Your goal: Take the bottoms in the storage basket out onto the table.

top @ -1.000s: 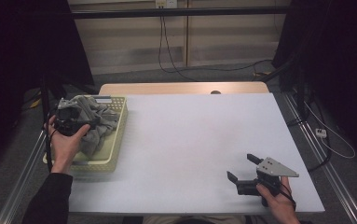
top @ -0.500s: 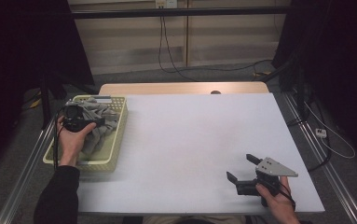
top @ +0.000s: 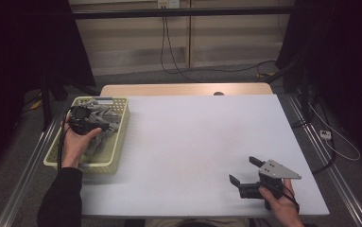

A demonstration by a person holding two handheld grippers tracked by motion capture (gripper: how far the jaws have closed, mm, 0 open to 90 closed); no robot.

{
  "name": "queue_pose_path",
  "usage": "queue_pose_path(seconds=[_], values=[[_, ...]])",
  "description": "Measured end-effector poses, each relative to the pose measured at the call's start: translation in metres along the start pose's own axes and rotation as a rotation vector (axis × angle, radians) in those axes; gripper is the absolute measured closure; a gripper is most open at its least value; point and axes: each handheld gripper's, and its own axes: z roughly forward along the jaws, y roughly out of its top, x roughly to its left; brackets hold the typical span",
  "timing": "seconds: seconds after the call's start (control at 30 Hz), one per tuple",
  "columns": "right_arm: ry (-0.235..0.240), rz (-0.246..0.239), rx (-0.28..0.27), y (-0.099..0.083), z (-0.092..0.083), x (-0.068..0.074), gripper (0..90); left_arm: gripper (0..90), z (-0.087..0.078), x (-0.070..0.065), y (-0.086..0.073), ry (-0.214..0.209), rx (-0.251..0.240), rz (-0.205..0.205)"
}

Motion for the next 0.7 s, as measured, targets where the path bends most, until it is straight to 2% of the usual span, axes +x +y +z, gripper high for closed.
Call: queue_pose_path(seconds=[0.07,0.13,0.27,0.37,0.47,0.5,0.53,0.57,0.6,0.63,0.7], values=[[0.000,-0.001,0.000,0.000,0.000,0.000,2.7,7.8,0.002,0.000,0.000,-0.003,0.000,-0.023],[0.000,-0.001,0.002,0.000,0.000,0.000,2.7,7.7,0.004,0.000,-0.002,0.001,0.014,0.005],[0.001,0.000,0.003,0.000,0.001,0.000,2.7,2.8,0.011,-0.006,-0.004,-0.018,0.106,0.032],[0.002,-0.001,0.003,0.000,0.000,0.000,2.7,3.1,0.013,-0.007,-0.005,0.001,0.132,0.038],[0.002,-0.001,0.004,0.000,0.001,0.000,2.7,3.4,0.018,-0.010,-0.006,0.032,0.184,0.077],[0.003,-0.001,0.004,0.000,0.001,0.000,2.7,3.4,0.020,-0.012,-0.007,0.034,0.200,0.076],[0.004,-0.001,0.004,0.000,0.001,0.000,2.7,3.4,0.021,-0.013,-0.007,0.041,0.215,0.092],[0.004,-0.001,0.004,0.000,0.001,0.000,2.7,3.5,0.022,-0.013,-0.007,0.045,0.223,0.087],[0.004,-0.002,0.004,0.000,0.001,0.000,2.7,5.1,0.021,-0.012,-0.006,0.046,0.231,0.083],[0.003,-0.002,0.004,0.000,0.001,0.000,2.7,9.0,0.020,-0.012,-0.006,0.057,0.236,0.082],[0.004,-0.002,0.004,0.000,0.001,0.001,2.7,17.4,0.019,-0.010,-0.006,0.052,0.241,0.067]])
